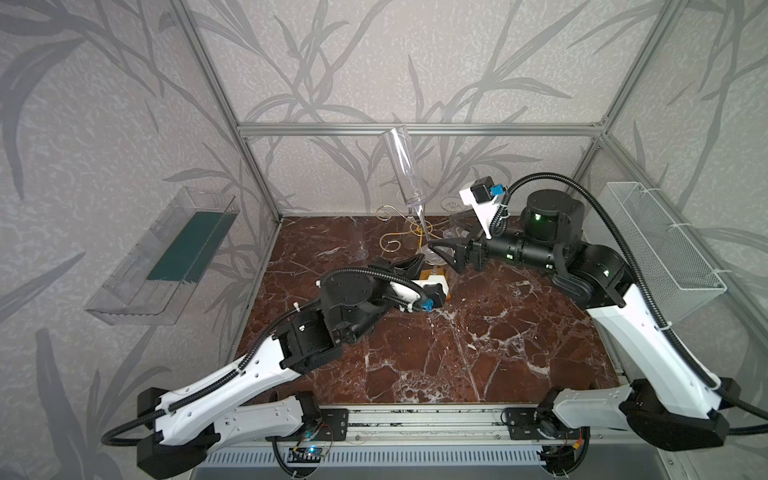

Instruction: Take the wine glass off the wine glass rack

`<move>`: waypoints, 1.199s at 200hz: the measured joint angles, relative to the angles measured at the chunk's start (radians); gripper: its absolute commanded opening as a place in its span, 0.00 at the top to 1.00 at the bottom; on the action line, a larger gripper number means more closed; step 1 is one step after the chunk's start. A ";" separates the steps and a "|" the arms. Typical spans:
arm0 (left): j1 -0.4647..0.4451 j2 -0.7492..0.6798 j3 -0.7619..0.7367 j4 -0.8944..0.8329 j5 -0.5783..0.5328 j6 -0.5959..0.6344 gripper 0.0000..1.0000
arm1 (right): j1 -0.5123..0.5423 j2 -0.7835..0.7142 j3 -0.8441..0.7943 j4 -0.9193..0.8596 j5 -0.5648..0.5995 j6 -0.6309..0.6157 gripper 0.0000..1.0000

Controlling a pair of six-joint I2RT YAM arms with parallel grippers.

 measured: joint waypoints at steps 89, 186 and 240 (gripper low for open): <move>-0.039 0.020 -0.031 0.119 -0.004 0.090 1.00 | -0.003 0.041 0.010 0.016 -0.040 -0.003 0.65; -0.043 0.018 -0.077 0.194 -0.030 0.129 0.43 | -0.006 0.069 0.004 0.033 -0.074 0.001 1.00; -0.043 -0.052 -0.084 0.162 -0.001 -0.032 0.37 | -0.011 0.061 -0.005 0.037 -0.058 -0.010 1.00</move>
